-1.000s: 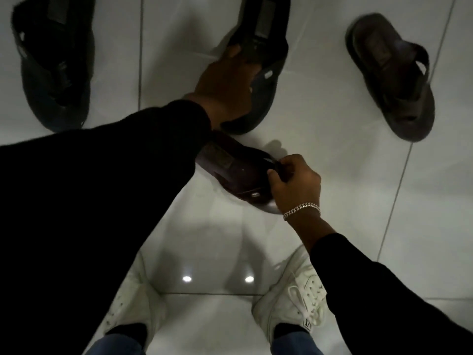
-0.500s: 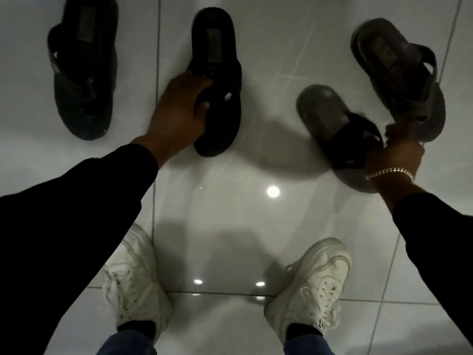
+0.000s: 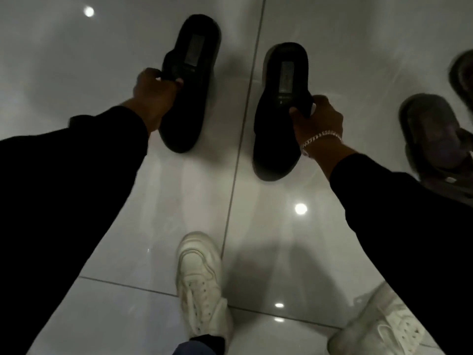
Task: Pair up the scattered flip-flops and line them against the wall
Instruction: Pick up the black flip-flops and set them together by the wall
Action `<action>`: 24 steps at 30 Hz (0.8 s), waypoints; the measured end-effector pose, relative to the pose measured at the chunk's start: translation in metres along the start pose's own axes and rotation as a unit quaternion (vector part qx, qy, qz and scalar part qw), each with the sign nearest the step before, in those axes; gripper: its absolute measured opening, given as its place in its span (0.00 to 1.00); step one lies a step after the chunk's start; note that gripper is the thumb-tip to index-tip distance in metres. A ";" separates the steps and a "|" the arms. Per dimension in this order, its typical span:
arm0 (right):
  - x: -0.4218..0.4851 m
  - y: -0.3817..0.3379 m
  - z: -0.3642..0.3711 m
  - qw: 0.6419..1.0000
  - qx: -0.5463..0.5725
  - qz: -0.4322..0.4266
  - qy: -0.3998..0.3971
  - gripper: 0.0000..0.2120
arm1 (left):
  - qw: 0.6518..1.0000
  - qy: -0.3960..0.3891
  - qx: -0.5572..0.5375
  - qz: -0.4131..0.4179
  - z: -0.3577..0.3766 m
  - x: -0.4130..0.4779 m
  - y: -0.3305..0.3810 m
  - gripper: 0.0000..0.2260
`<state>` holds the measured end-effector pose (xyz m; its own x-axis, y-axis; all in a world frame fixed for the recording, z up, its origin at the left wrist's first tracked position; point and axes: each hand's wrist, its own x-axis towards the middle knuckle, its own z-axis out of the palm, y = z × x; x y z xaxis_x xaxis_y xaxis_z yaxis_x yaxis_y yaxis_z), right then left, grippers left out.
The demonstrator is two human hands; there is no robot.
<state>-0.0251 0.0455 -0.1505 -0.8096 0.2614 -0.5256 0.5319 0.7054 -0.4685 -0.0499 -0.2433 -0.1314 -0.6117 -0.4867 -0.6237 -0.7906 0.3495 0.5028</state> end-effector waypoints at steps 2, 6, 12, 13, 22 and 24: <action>-0.006 -0.009 0.015 1.000 0.012 -0.014 -0.006 0.21 | 1.000 -0.013 0.020 0.014 -0.004 0.007 -0.003 0.28; -0.006 -0.038 0.038 1.000 0.023 0.000 0.012 0.18 | 0.999 -0.019 -0.023 0.043 -0.012 0.014 -0.012 0.25; -0.011 -0.072 0.050 0.987 0.136 0.076 0.049 0.16 | 0.997 -0.059 -0.024 0.044 -0.031 0.016 -0.024 0.25; -0.016 -0.071 0.051 0.986 0.134 0.086 0.048 0.17 | 0.997 -0.061 -0.021 0.048 -0.033 0.015 -0.027 0.24; -0.030 -0.077 0.069 0.996 0.058 0.064 -0.021 0.16 | 0.992 -0.069 -0.008 0.103 -0.036 0.003 -0.038 0.30; -0.026 -0.081 0.067 0.995 0.065 0.065 -0.024 0.17 | 0.992 -0.041 -0.015 0.122 -0.032 -0.002 -0.038 0.26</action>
<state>-0.0309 -0.0626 -0.1464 -0.7207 0.3111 -0.6196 0.6618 0.5749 -0.4811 -0.0175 -0.2810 -0.1300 -0.7856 -0.3238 -0.5272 -0.6186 0.4242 0.6613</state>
